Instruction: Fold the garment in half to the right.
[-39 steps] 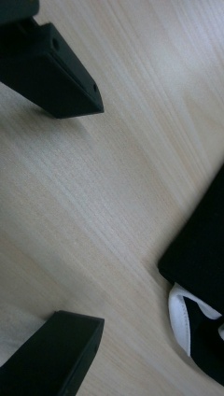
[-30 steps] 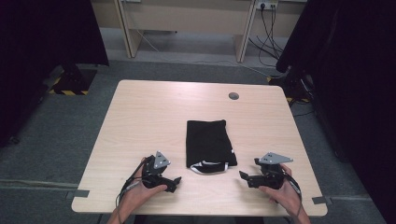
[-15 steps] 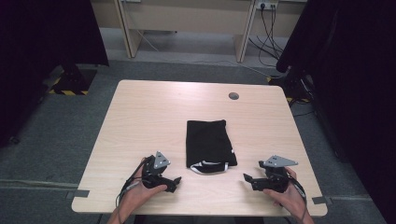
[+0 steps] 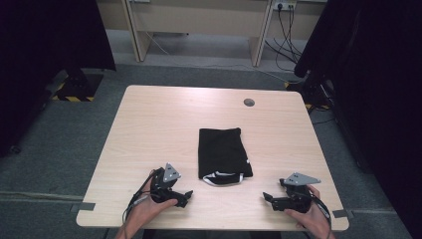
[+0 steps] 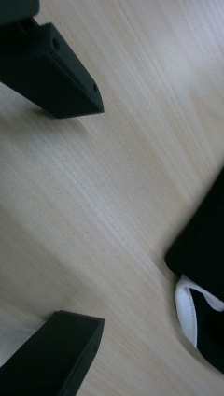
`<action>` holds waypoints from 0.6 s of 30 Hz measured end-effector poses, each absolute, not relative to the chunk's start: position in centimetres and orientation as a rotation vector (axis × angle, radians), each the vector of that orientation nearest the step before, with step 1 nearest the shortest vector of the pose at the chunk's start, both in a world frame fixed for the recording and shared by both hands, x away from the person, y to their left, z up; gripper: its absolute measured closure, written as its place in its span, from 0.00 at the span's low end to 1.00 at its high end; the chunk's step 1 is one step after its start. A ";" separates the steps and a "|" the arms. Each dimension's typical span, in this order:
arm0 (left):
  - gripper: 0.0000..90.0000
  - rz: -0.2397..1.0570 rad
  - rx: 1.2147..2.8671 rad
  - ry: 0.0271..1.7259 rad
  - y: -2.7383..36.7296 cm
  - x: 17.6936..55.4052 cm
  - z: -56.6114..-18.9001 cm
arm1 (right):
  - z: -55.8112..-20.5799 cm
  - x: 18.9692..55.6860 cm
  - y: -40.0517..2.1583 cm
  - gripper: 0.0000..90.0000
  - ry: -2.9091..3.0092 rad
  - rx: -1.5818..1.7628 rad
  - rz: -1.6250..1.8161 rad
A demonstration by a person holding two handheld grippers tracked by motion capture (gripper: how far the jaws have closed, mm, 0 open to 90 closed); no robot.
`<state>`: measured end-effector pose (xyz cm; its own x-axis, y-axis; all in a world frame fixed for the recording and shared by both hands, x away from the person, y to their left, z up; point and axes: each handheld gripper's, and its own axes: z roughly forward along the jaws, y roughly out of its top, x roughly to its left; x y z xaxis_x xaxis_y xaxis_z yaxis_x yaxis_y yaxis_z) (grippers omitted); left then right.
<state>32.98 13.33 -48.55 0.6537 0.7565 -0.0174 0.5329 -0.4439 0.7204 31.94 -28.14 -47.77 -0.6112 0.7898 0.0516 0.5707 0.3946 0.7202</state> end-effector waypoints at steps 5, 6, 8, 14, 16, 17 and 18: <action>0.00 0.403 2.152 1.000 13.4 32.6 -48.6 | -47.8 31.3 -28.4 0.17 2.346 1.182 1.016; 0.00 0.403 2.151 0.998 13.4 32.5 -48.6 | -47.8 31.1 -28.5 0.17 2.345 1.179 1.010; 0.00 0.403 2.152 0.995 13.4 32.2 -48.6 | -47.8 30.8 -28.5 0.17 2.340 1.177 0.992; 0.00 0.401 2.154 0.993 13.3 31.5 -48.6 | -47.9 30.1 -28.5 0.17 2.320 1.196 0.974; 0.00 0.400 2.153 0.993 13.3 31.2 -48.6 | -47.9 29.9 -28.4 0.17 2.315 1.203 0.974; 0.00 0.400 2.155 0.992 13.3 31.1 -48.6 | -47.9 29.8 -28.5 0.17 2.315 1.203 0.972; 0.00 0.399 2.154 0.991 13.2 31.0 -48.6 | -47.8 29.7 -28.5 0.17 2.318 1.203 0.968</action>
<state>31.04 13.22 -48.56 0.6563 0.7542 -0.0188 0.5312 -0.4442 0.7214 29.72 -28.49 -47.83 -0.5757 0.8177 0.0001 0.5748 0.4046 0.7113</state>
